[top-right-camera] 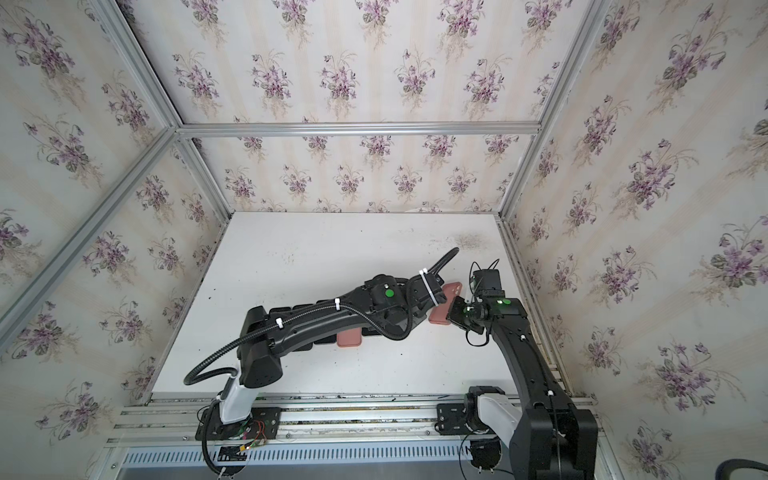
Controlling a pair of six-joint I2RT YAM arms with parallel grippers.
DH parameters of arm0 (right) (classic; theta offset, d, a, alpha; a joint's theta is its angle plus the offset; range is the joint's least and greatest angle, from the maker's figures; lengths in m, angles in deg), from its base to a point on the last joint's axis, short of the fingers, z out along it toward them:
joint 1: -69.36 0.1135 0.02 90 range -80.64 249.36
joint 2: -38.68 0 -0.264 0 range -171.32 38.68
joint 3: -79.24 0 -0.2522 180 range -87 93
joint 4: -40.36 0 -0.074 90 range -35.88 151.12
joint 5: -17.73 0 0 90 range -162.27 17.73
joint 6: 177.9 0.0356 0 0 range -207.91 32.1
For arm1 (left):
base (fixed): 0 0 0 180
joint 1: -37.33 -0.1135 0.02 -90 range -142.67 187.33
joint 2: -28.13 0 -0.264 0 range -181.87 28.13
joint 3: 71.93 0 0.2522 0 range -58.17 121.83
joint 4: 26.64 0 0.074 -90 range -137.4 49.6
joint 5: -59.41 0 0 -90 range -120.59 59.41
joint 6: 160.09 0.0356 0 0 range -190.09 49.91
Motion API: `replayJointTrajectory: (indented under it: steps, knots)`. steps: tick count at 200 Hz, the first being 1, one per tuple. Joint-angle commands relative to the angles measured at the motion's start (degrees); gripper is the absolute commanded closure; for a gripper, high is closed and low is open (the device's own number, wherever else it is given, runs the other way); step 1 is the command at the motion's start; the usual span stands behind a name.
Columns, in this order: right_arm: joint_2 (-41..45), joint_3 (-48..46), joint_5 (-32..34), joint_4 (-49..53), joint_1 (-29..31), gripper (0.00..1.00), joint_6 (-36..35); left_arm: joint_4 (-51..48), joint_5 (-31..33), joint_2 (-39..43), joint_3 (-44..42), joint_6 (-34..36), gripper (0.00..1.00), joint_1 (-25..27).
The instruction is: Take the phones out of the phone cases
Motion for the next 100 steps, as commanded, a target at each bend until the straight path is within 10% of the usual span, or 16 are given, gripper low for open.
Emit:
replayJointTrajectory:
  steps: [1,100]
  knots:
    - [-0.9,-0.6,1.7,-2.1,-0.4,1.0,-2.0,-4.5,5.0,-3.7,4.2,-2.8,0.96,1.0]
    - [-0.2,-10.3,-0.5,-11.9,-2.4,1.0,4.7,-6.5,12.5,-14.9,12.7,-1.8,0.93,4.5]
